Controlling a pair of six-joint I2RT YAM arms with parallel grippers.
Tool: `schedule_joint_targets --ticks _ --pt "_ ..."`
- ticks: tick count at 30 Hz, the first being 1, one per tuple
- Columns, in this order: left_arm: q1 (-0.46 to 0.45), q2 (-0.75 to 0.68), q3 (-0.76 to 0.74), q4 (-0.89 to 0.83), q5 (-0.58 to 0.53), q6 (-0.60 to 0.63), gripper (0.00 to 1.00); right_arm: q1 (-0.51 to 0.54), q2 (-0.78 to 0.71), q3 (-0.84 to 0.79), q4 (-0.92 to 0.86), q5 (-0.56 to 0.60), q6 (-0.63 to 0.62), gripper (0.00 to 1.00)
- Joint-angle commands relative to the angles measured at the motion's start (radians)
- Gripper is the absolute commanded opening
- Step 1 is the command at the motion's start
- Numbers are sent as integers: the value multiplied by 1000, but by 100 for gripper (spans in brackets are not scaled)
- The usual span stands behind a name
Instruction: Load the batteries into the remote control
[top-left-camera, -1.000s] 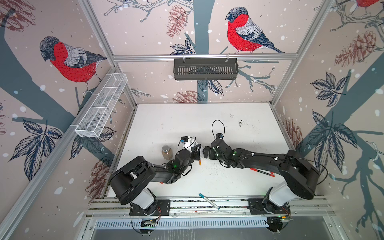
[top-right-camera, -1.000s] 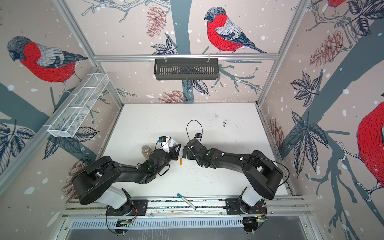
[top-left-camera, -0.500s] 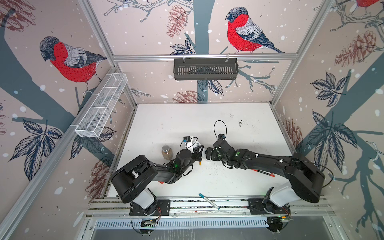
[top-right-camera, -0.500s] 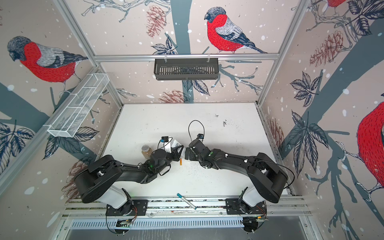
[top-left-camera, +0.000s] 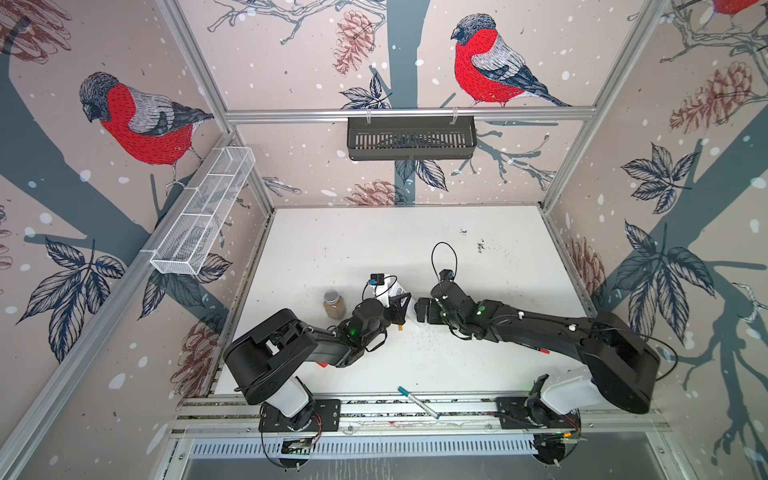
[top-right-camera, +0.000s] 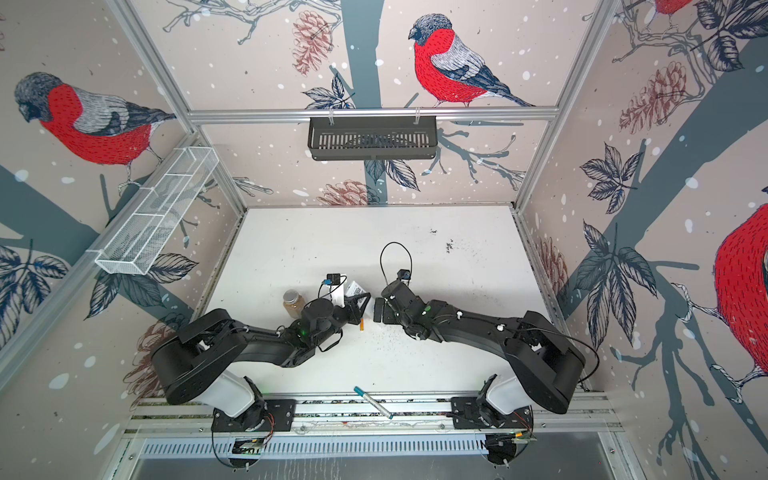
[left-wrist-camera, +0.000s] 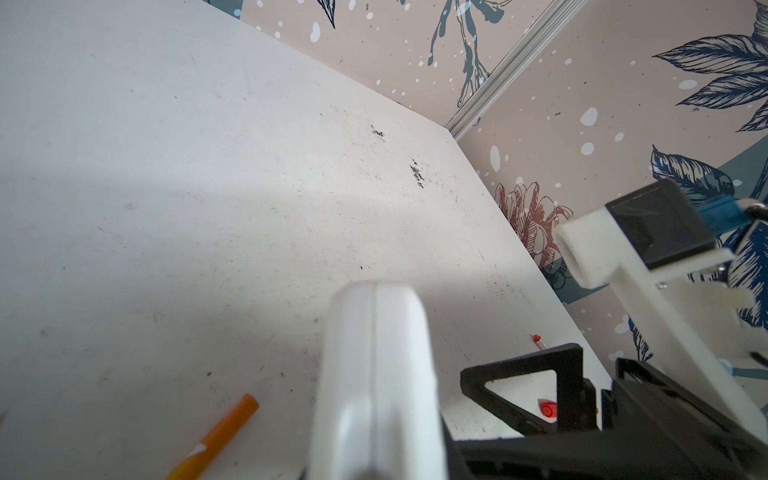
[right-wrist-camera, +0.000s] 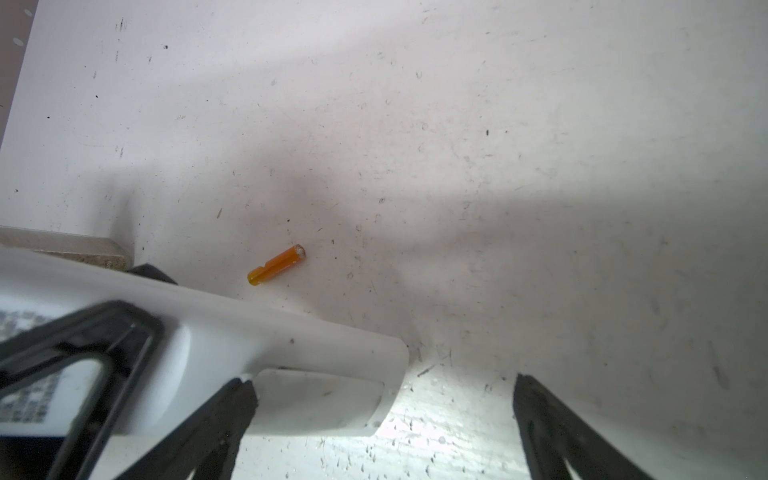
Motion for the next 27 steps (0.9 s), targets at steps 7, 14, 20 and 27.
schedule_joint_targets --ticks 7,14,20,27 --pt "-2 3 -4 -128 -7 50 0 -4 -29 -12 -79 71 -37 100" --pt "-1 10 -3 -122 -2 48 0 2 -40 -7 -48 53 -62 100" --pt "-2 16 -7 -111 8 45 0 6 -59 4 0 26 -105 100" --pt "-2 22 -6 -106 19 45 0 12 -78 18 28 5 -152 100"
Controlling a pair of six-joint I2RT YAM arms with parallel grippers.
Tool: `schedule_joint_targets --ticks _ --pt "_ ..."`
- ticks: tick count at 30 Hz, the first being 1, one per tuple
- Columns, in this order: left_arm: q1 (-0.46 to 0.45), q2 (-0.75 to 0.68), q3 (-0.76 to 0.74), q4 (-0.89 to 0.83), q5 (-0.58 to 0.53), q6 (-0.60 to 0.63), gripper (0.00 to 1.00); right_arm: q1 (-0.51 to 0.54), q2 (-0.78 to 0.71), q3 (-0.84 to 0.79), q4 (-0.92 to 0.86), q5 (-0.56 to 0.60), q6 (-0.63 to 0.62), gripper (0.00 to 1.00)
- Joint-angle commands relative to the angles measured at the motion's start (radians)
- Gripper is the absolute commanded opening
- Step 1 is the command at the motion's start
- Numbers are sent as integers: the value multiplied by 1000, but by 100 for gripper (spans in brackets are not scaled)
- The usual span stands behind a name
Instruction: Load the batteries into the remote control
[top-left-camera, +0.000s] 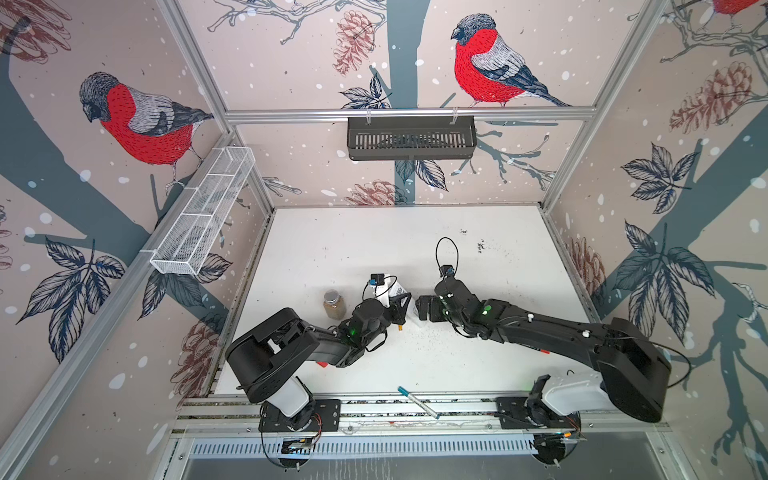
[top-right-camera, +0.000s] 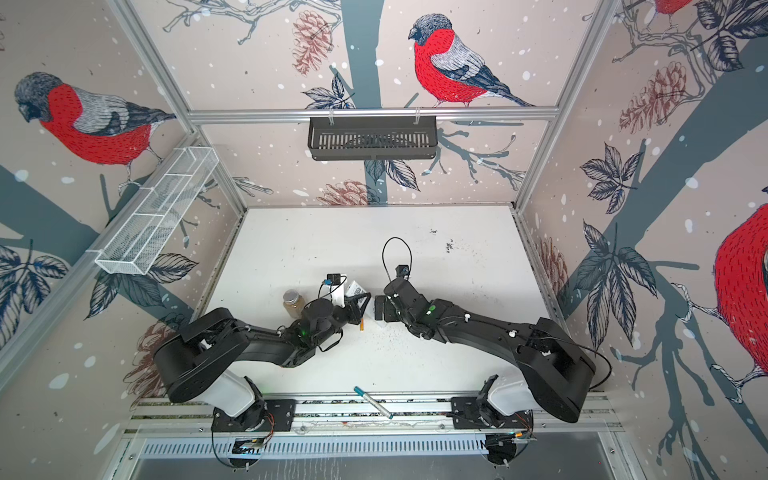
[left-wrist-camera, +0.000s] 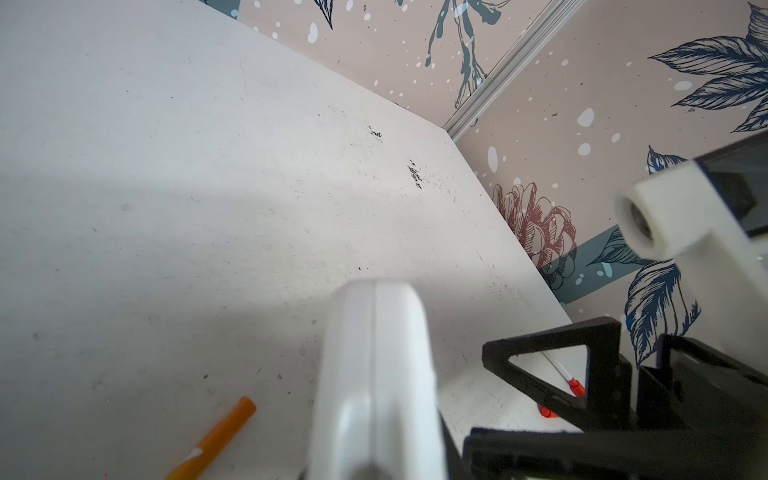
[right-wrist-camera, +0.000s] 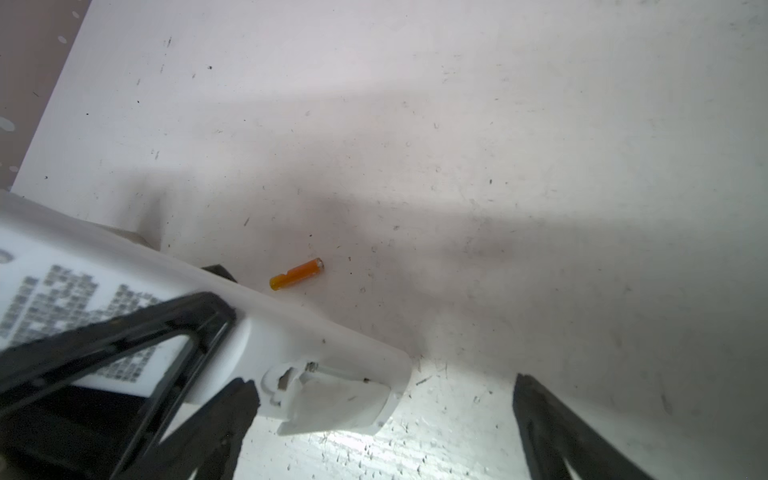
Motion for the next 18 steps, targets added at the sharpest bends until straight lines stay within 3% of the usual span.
schedule_joint_targets --ticks 1,6,11,18 --pt "-2 11 -4 -128 13 45 0 5 -19 2 36 -13 -46 100" --pt "-1 13 -5 -121 24 47 0 1 -84 -72 118 -73 -159 99" --pt "-2 21 -7 -86 71 58 0 -41 -208 -222 277 -234 -364 96" --pt "-1 30 -5 -50 137 76 0 -104 -293 -314 328 -370 -529 88"
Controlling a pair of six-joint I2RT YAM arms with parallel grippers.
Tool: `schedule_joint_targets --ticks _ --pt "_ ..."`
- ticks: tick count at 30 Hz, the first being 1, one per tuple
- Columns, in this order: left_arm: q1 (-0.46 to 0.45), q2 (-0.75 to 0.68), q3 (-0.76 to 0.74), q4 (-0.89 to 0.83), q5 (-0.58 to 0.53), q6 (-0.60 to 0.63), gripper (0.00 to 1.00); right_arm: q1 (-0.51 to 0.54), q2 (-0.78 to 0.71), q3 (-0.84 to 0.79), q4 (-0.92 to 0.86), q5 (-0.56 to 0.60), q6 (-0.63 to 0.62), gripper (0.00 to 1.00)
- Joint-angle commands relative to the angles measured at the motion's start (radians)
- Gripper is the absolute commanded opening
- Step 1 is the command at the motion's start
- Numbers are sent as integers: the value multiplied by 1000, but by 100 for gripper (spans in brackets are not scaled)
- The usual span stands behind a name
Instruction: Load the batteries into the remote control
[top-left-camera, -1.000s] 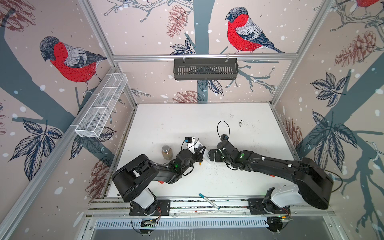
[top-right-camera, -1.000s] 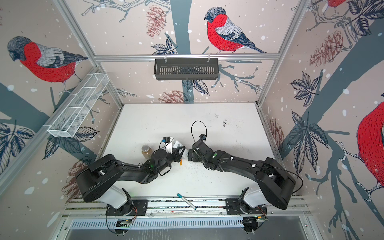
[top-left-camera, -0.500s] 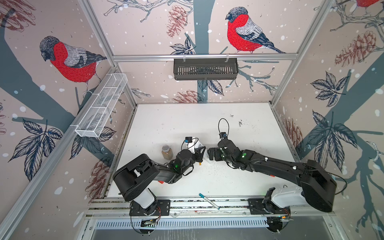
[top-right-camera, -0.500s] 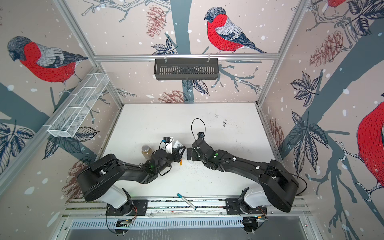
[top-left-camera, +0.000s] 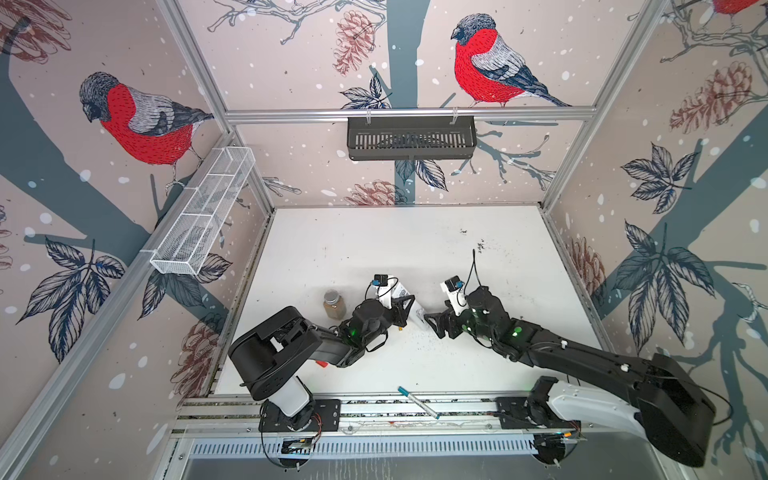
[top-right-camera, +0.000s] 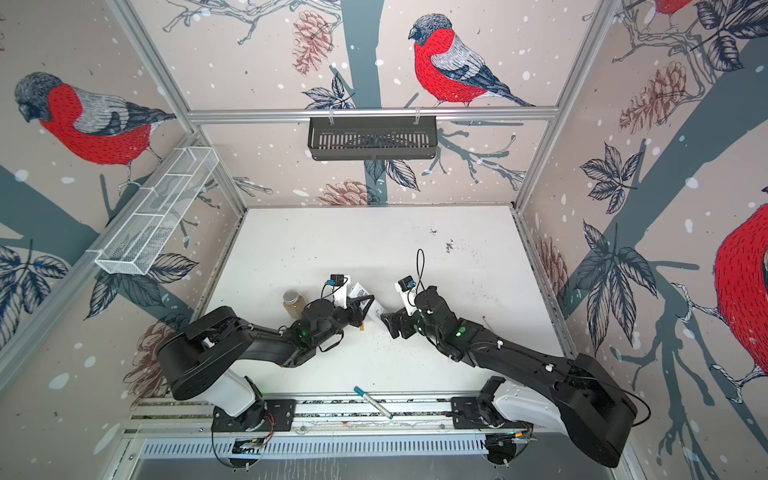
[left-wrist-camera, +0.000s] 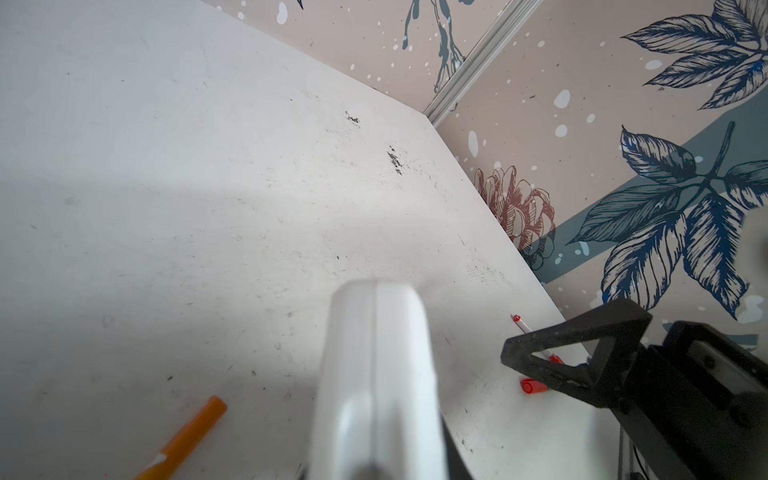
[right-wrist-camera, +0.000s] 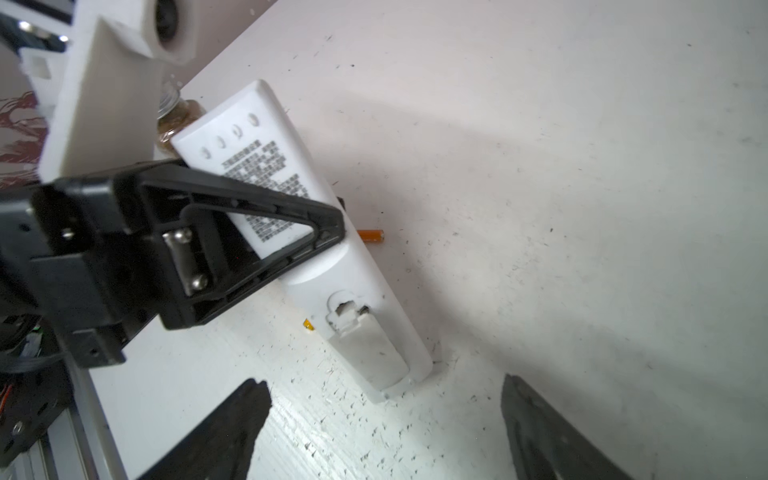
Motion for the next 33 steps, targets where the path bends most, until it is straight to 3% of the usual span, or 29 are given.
schedule_joint_targets --ticks 1,13,21,33 --pt "-2 12 -4 -82 52 55 0 -21 -8 -12 57 -85 -114 86" --pt "-2 45 22 -72 118 61 0 -38 115 6 65 -131 -164 75" --pt "-2 48 21 -71 125 58 0 -5 212 51 73 -84 -162 71" --pt "-2 43 10 -71 118 58 0 9 241 72 63 -93 -162 44"
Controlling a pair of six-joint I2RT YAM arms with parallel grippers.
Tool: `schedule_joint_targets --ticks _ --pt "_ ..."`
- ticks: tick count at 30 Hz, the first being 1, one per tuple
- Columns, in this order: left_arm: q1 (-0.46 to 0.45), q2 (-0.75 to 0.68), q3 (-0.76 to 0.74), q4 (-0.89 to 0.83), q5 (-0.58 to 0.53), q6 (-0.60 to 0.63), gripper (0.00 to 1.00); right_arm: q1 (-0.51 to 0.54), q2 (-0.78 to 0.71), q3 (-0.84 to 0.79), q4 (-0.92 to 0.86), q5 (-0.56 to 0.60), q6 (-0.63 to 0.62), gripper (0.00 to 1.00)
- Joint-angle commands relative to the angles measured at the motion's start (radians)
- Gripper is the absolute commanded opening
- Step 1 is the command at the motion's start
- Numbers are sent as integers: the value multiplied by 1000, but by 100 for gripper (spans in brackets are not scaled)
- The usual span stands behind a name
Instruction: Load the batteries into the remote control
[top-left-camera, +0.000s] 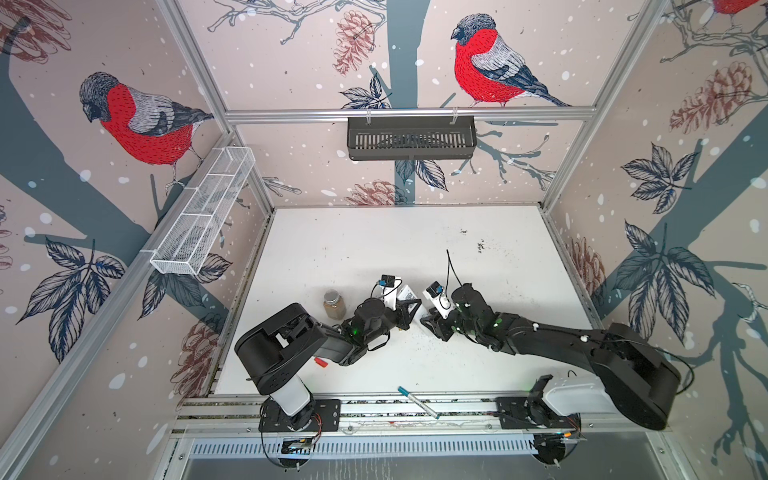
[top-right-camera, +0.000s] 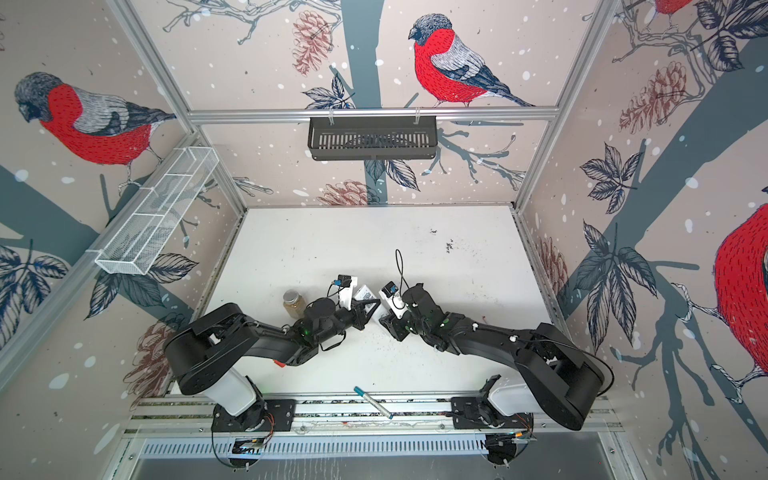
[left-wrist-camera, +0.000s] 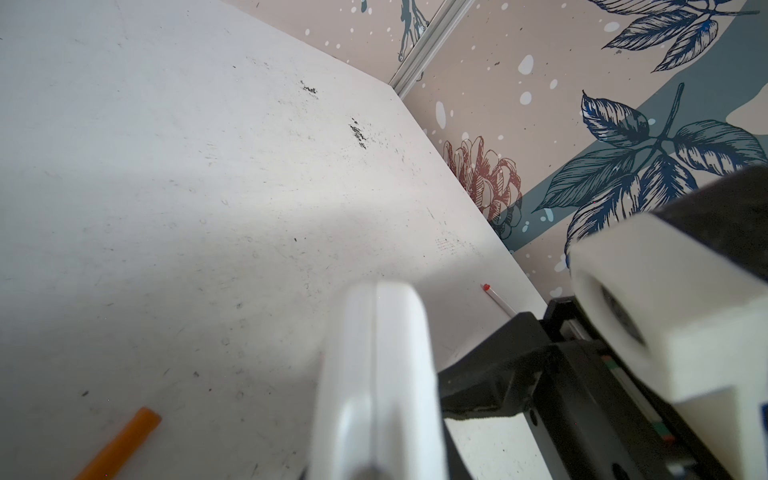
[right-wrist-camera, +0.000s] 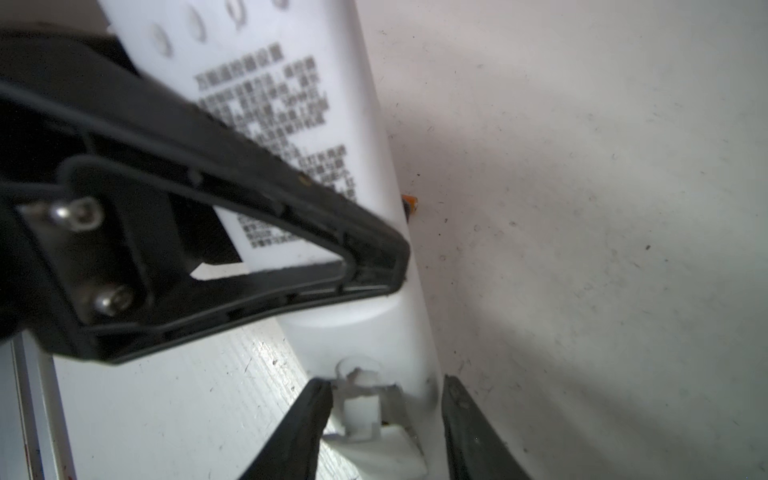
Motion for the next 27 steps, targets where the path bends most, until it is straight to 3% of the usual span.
schedule_joint_targets --ticks 1,12,19,27 --pt "-2 4 -10 -97 4 44 0 3 -4 7 11 -2 -2 43" --pt "-2 6 -11 -96 4 39 0 5 -16 6 10 -25 5 28" --pt "-2 -13 -11 -121 -27 39 0 -4 -89 0 -9 -7 38 25" --pt "1 -100 -13 -171 -24 53 0 -103 -118 5 -88 92 111 25"
